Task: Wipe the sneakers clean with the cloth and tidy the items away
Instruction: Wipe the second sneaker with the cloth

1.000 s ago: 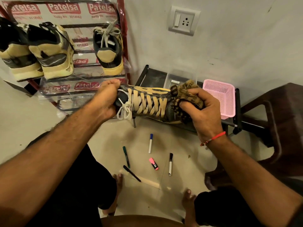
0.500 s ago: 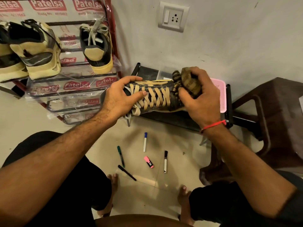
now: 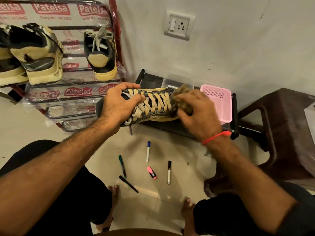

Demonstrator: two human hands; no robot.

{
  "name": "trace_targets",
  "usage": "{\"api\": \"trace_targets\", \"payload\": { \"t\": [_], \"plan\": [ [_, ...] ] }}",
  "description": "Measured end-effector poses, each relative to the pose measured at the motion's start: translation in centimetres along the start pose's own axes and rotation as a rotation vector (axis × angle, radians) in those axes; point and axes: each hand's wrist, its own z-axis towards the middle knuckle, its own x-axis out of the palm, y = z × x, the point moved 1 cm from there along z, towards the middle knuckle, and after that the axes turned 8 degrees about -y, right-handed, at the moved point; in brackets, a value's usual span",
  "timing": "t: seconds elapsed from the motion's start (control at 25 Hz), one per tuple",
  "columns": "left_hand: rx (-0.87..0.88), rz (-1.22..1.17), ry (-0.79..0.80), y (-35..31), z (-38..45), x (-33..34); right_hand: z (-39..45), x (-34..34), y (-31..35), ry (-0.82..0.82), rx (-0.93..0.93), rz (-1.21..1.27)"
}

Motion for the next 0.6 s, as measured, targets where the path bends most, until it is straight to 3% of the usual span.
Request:
{"api": "trace_targets", "payload": {
  "t": [0.08, 0.24, 0.36, 0.48, 0.6],
  "plan": [
    [0.030, 0.013, 0.007, 0.2, -0.2, 0.2, -0.6, 0.6, 0.9, 0.101, -0.095, 0.001],
    [0.115, 0.018, 0.008, 0.2, -0.9, 0.7, 1.3, -0.6, -0.2, -0.063, 0.075, 0.014],
    [0.141, -0.030, -0.003, -0.1, -1.0, 1.1, 0.7, -0.7, 0.5, 0.001, -0.029, 0.059],
    [0.157, -0.029, 0.012, -0.1, -0.8, 1.1, 1.4, -1.0, -0.6, -0.076, 0.064, 0.027],
    [0.163, -0.019, 0.013, 0.0, -0.8, 0.8, 0.7, -0.8, -0.4, 0.027, -0.042, 0.039]
  ]
}}
